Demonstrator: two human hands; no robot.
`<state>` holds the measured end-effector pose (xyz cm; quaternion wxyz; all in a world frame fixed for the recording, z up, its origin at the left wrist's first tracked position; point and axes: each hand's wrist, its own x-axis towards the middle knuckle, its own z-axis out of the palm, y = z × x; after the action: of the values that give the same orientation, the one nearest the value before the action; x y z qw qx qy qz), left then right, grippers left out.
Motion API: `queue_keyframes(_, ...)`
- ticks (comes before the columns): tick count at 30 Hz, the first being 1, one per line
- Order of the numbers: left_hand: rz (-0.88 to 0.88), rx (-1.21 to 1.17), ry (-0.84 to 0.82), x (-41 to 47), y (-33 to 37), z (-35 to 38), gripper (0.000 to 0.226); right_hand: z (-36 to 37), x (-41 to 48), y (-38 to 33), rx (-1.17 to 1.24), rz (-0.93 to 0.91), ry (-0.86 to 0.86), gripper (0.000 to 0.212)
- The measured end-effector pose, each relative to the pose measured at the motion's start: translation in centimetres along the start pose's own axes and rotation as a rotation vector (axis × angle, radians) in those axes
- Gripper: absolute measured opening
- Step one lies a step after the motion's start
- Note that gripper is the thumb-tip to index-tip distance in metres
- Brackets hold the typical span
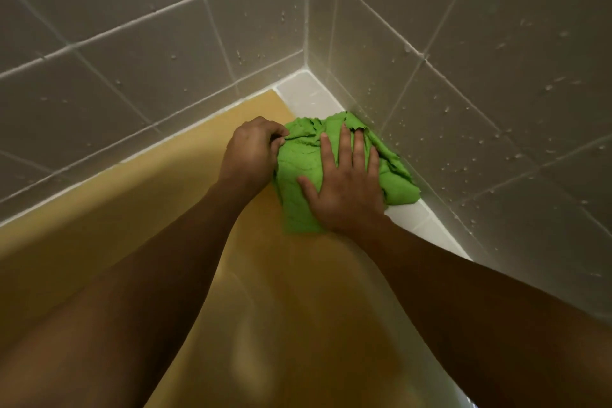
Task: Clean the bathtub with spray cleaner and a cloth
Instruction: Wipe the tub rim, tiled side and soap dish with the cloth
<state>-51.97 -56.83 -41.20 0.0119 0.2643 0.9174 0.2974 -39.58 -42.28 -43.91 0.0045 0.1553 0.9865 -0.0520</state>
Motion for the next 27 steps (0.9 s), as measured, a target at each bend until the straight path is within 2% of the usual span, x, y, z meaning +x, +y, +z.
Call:
queue_keyframes(6, 0.050, 0.110, -0.054, 1.0, -2.5, -2.3, 0.027, 0.0, 4.2, -1.5, -0.003, -0.049, -0.009, 0.092)
queue_keyframes(12, 0.051, 0.288, 0.005, -1.2, -7.4, -6.3, 0.026, -0.3, 8.5, -2.8, 0.024, -0.132, -0.022, 0.088)
queue_keyframes(15, 0.045, 0.334, -0.128, -3.6, -11.3, -8.7, 0.040, -0.5, 10.2, -3.6, 0.037, -0.182, -0.039, 0.085)
queue_keyframes(19, 0.111, 0.260, -0.302, -5.3, -14.4, -9.5, 0.061, -0.7, 11.2, -4.2, 0.025, -0.255, -0.063, 0.076)
queue_keyframes(23, 0.075, 0.216, -0.322, -5.4, -14.5, -8.9, 0.074, -0.9, 10.0, -3.9, 0.002, -0.364, -0.061, 0.061)
queue_keyframes(25, 0.061, 0.217, -0.324, -5.4, -14.3, -8.8, 0.081, -1.1, 8.4, -3.9, -0.041, -0.408, -0.082, 0.063)
queue_keyframes(27, 0.044, 0.226, -0.325, -5.4, -14.2, -8.7, 0.086, -1.4, 6.9, -4.2, -0.075, -0.369, -0.083, 0.064)
